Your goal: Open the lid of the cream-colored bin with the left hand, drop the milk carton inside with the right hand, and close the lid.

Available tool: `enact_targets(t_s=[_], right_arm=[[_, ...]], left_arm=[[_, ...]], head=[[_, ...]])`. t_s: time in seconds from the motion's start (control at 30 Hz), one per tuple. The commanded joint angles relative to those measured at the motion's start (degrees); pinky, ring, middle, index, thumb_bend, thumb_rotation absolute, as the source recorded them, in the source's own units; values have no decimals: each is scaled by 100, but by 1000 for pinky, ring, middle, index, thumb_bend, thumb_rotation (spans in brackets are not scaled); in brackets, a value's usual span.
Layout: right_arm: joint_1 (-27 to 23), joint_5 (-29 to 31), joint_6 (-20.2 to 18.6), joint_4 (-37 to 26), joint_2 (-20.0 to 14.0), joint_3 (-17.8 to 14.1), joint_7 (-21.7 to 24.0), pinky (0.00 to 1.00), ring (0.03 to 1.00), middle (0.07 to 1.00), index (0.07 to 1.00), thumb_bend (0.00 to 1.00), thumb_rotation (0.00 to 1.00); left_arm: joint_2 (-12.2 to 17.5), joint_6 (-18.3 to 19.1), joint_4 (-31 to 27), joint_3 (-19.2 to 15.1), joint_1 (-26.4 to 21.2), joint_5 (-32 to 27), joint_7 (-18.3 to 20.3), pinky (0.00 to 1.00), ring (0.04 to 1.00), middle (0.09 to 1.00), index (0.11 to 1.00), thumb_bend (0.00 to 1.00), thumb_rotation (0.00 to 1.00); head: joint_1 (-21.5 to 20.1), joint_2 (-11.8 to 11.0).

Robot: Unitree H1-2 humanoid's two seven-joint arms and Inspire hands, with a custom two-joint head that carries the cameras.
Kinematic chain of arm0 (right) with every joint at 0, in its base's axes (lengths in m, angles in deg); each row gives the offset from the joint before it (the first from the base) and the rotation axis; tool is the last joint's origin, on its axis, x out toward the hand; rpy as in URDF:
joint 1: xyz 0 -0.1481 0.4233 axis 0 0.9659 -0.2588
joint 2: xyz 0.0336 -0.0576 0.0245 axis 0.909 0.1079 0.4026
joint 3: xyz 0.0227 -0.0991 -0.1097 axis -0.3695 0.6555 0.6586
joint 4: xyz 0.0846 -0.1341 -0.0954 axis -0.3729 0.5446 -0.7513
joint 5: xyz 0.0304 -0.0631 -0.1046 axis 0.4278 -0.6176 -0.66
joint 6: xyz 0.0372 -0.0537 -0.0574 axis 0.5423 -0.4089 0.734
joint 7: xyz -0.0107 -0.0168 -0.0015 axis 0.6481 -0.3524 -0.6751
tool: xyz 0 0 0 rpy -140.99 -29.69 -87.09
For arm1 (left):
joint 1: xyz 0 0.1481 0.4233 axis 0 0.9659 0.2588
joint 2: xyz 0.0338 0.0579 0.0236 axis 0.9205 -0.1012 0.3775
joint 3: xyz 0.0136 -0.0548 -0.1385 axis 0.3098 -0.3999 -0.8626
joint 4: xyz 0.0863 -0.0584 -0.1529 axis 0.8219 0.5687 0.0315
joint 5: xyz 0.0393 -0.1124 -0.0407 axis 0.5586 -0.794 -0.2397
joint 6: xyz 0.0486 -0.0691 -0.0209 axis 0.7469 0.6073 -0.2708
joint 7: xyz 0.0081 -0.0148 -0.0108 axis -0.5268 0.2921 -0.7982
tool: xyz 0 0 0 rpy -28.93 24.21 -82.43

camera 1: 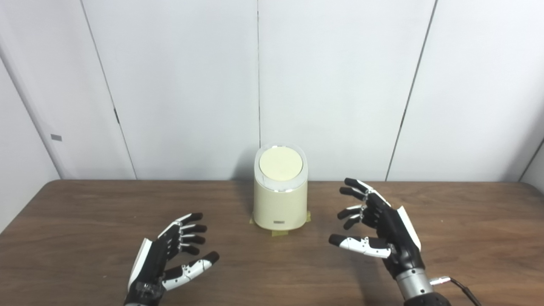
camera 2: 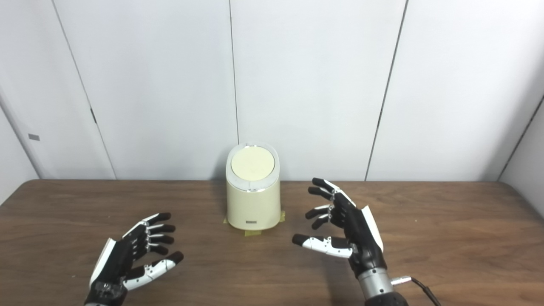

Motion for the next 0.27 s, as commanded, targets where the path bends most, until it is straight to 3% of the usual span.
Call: enact_targets(t_s=[0.0, 0.23], right_arm=[[-130, 92, 178, -148, -24, -27, 19, 421, 565, 792, 814, 681, 162], [-79, -256, 218, -198, -23, 84, -70, 454, 591, 796, 816, 680, 172]], left_arm=[[59, -203, -80, -17, -211, -189, 19, 555, 624, 703, 763, 722, 229], [208, -394, 111, -38, -249, -593, 261, 545, 643, 733, 790, 704, 209]], head=[[12, 5], [-44, 11]])
